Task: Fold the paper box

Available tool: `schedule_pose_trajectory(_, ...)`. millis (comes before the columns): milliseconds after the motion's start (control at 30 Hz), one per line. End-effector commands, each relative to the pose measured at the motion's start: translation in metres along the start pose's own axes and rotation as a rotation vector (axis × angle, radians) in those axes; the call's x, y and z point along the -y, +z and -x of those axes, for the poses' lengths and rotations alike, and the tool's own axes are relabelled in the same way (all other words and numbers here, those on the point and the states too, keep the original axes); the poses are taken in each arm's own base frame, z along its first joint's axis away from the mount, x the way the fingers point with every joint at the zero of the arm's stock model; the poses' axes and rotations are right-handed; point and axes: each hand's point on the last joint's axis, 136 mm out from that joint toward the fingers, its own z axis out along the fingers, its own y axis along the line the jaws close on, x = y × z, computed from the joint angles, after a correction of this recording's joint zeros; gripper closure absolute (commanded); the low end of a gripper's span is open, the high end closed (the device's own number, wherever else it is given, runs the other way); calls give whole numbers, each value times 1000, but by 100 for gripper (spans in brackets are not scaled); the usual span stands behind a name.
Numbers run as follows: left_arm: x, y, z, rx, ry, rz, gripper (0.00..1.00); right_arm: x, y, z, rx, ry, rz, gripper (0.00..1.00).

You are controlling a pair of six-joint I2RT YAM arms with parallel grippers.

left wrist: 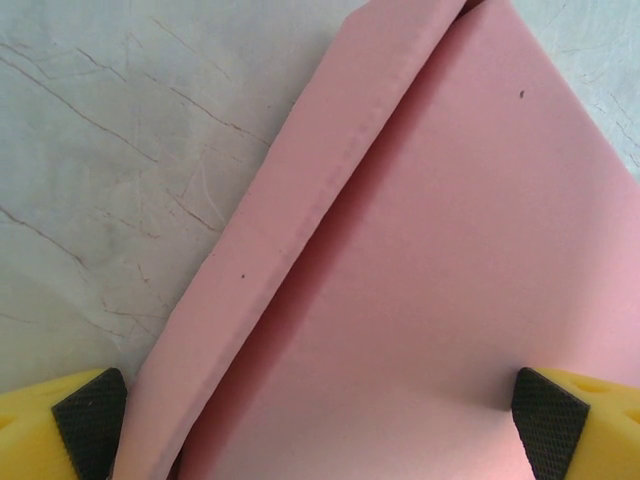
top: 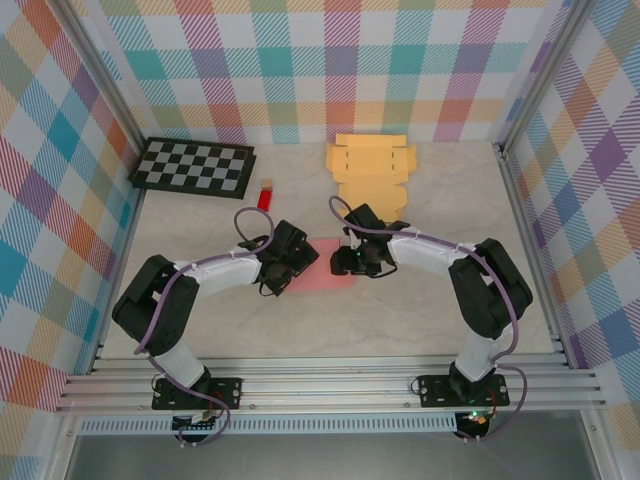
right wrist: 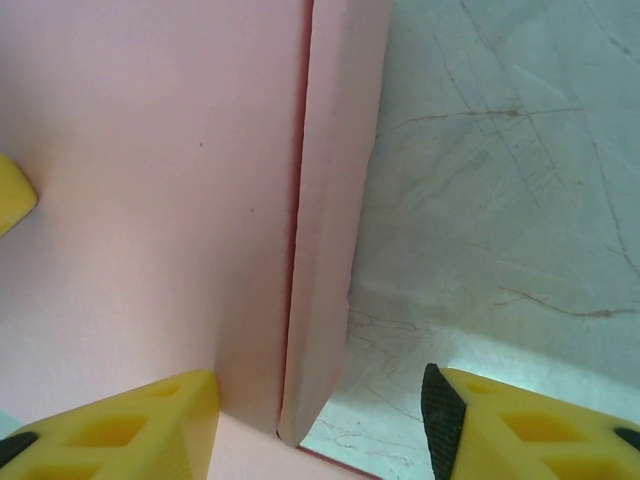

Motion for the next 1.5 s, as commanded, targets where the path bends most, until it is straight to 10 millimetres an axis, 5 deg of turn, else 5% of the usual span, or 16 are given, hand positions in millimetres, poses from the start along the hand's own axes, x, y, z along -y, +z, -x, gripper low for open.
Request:
schedule_pose_trajectory(0,-32,4,4,19,21,129,0,-8,-20,0,3,-15,10,41)
schedule_pose_trajectory(367,-38,5,6,24,37,150,0,-13,-53,-3,23,0,10,41)
schedule_pose_trajectory(1300,-39,7,6,24,41,159,0,-41,7,-32,-106,129,186,46)
schedule_pose_trajectory(1467,-40,5,7,29,52,167,0,-21,-1,-31,-57,109,72,42)
